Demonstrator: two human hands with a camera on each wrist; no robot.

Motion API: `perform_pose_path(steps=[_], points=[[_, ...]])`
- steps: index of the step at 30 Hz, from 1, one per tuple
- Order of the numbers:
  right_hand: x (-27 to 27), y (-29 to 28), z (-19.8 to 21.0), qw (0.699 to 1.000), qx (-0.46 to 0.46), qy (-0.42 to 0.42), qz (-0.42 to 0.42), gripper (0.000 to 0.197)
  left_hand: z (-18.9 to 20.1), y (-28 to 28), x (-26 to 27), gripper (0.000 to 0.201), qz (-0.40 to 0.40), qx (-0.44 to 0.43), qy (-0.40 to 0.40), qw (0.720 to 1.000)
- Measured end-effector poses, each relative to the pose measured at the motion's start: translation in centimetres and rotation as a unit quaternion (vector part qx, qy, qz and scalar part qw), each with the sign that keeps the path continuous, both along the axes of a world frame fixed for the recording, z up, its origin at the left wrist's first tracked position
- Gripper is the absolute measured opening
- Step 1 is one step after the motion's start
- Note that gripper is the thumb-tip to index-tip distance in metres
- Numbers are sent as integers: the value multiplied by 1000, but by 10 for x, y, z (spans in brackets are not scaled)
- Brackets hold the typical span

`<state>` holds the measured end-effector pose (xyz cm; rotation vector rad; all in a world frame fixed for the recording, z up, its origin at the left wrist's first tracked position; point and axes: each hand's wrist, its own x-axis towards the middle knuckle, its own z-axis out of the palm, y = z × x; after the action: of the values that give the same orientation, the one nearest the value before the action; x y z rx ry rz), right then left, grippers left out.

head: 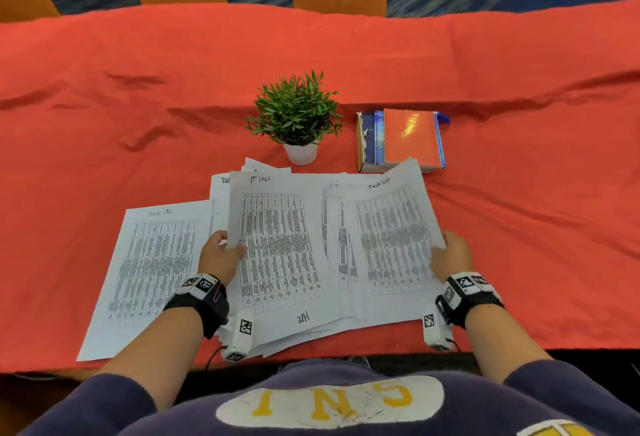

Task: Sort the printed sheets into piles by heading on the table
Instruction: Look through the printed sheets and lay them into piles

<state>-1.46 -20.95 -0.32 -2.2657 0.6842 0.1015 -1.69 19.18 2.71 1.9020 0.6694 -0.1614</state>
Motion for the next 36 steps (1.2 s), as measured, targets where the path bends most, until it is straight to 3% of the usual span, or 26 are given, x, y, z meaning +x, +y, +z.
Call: perform_pose_path(steps=[2, 5, 9, 17, 21, 23, 25, 27, 28, 31, 34, 36], points=[[1, -9, 16, 999, 4, -37, 17, 20, 1, 2, 1, 30, -5, -1, -2, 1000], [2, -20, 42, 992, 54, -111, 19, 21, 5, 2, 1, 32, -7, -14, -17, 1000], [11, -18, 61, 959, 223, -173, -13, 25, 20, -4, 5, 33, 2, -47, -50, 998], [31, 62, 36, 908, 414, -58, 23, 18, 47, -28, 18, 32, -31, -140, -85, 986], [31, 88, 24, 923, 378, 6, 77, 14, 50, -42, 18, 34, -46, -178, -82, 979], [31, 92, 18, 931, 349, 16, 100, 27, 48, -48, 17, 33, -45, -180, -82, 979], [28, 95, 21, 943, 311, 18, 114, 44, 45, -50, 16, 51, -14, -148, -53, 987], [25, 100, 27, 946, 301, 8, 123, 30, 39, -50, 16, 73, -14, -128, -16, 992], [23, 103, 30, 945, 301, 6, 127, 27, 36, -50, 14, 74, -40, -100, -13, 994], [19, 111, 30, 941, 307, 2, 145, 30, 26, -46, 6, 40, -131, 4, -32, 991], [19, 104, 22, 942, 302, 21, 146, 33, 17, -35, 1, 31, -91, 42, -18, 995], [21, 89, 12, 963, 222, 57, 140, 41, 15, -25, -1, 29, -53, 41, -7, 998]])
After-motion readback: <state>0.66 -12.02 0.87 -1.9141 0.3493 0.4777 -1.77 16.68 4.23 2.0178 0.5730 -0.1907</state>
